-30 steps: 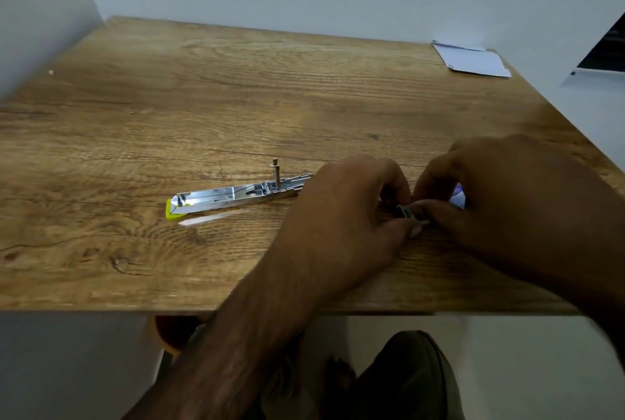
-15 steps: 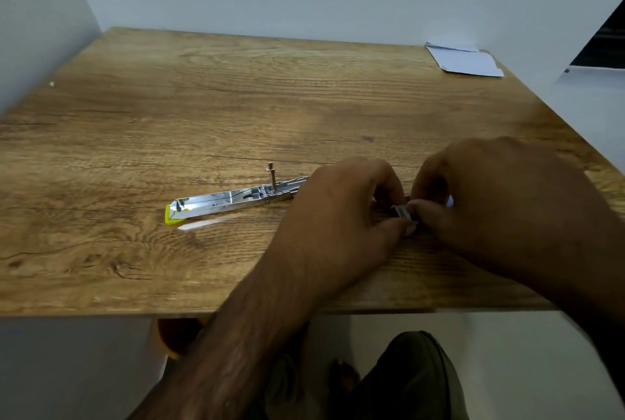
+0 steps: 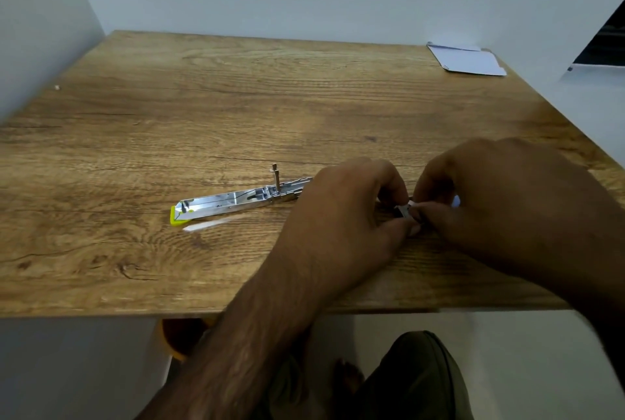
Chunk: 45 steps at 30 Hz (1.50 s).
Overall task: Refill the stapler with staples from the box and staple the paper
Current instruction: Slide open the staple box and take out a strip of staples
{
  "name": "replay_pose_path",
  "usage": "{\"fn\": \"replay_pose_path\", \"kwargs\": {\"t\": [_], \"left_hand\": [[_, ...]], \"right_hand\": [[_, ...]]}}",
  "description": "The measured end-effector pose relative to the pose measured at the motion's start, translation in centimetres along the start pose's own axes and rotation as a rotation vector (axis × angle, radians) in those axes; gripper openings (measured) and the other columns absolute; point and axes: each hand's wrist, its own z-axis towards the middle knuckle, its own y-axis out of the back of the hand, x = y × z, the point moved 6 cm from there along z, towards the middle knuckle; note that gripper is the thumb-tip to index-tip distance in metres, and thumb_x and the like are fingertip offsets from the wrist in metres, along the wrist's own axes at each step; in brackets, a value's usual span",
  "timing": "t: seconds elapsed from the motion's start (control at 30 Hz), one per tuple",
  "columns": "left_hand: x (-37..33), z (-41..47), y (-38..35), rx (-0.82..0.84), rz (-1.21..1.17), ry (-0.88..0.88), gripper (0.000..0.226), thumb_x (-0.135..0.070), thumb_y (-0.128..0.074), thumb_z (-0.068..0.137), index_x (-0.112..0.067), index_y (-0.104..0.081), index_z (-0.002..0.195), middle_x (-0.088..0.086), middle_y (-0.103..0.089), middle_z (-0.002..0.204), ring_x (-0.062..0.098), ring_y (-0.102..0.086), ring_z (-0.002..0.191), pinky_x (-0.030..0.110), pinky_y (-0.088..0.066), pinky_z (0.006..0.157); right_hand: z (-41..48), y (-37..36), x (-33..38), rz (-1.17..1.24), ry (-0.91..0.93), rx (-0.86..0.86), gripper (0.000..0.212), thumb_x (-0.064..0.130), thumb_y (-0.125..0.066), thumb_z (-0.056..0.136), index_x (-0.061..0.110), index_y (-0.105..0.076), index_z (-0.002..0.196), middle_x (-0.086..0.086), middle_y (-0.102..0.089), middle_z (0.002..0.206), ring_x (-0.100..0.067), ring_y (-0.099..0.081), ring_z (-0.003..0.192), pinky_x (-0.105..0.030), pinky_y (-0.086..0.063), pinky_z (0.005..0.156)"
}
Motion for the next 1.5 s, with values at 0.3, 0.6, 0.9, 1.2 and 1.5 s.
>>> {"fn": "replay_pose_path", "kwargs": {"t": [0.3, 0.6, 0.9, 1.2, 1.5], "left_hand": [[-0.1, 0.0, 0.0, 0.000, -0.013, -0.003, 0.021, -0.033, -0.082, 0.075, -0.024, -0.070, 0.090, -0.010, -0.069, 0.093, -0.001, -0.051, 0.064, 0.019, -0.044, 0.064], [0.1, 0.0, -0.1, 0.009, -0.008, 0.007, 0.023, -0.036, -0.082, 0.076, -0.025, -0.070, 0.093, -0.010, -0.069, 0.096, -0.001, -0.051, 0.065, 0.019, -0.042, 0.064], [0.0, 0.0, -0.1, 0.018, 0.002, 0.023, 0.023, -0.037, -0.081, 0.076, -0.029, -0.068, 0.093, -0.013, -0.067, 0.097, 0.001, -0.051, 0.066, 0.017, -0.039, 0.064], [0.0, 0.0, -0.2, 0.025, 0.027, 0.002, 0.025, -0.040, -0.080, 0.077, -0.032, -0.066, 0.095, -0.015, -0.066, 0.097, -0.006, -0.049, 0.063, 0.009, -0.035, 0.059], [-0.7, -1.3, 0.7, -0.056, -0.040, -0.063, 0.029, -0.038, -0.079, 0.078, -0.031, -0.063, 0.101, -0.015, -0.064, 0.092, -0.001, -0.055, 0.065, 0.013, -0.042, 0.061]], "right_hand": [[-0.7, 1.0, 0.0, 0.155, 0.109, -0.089, 0.017, 0.048, -0.079, 0.073, 0.037, -0.066, 0.072, 0.020, -0.066, 0.077, 0.004, -0.055, 0.068, -0.019, -0.038, 0.056], [-0.4, 0.3, -0.4, 0.156, 0.152, -0.039, 0.019, 0.042, -0.076, 0.082, 0.048, -0.070, 0.098, 0.028, -0.062, 0.076, 0.009, -0.049, 0.065, -0.017, -0.030, 0.055], [-0.7, 1.3, -1.4, 0.310, 0.133, -0.041, 0.022, 0.056, -0.063, 0.063, 0.051, -0.067, 0.084, 0.026, -0.068, 0.071, 0.008, -0.064, 0.060, -0.023, -0.045, 0.059], [-1.4, 1.5, -5.3, 0.574, 0.110, -0.079, 0.037, 0.073, -0.066, 0.067, 0.053, -0.071, 0.098, 0.024, -0.075, 0.092, -0.006, -0.076, 0.073, -0.034, -0.062, 0.053], [0.3, 3.4, -2.9, 0.762, 0.333, -0.142, 0.032, 0.048, -0.076, 0.059, 0.035, -0.078, 0.087, 0.008, -0.080, 0.084, -0.016, -0.077, 0.068, -0.023, -0.061, 0.051]]}}
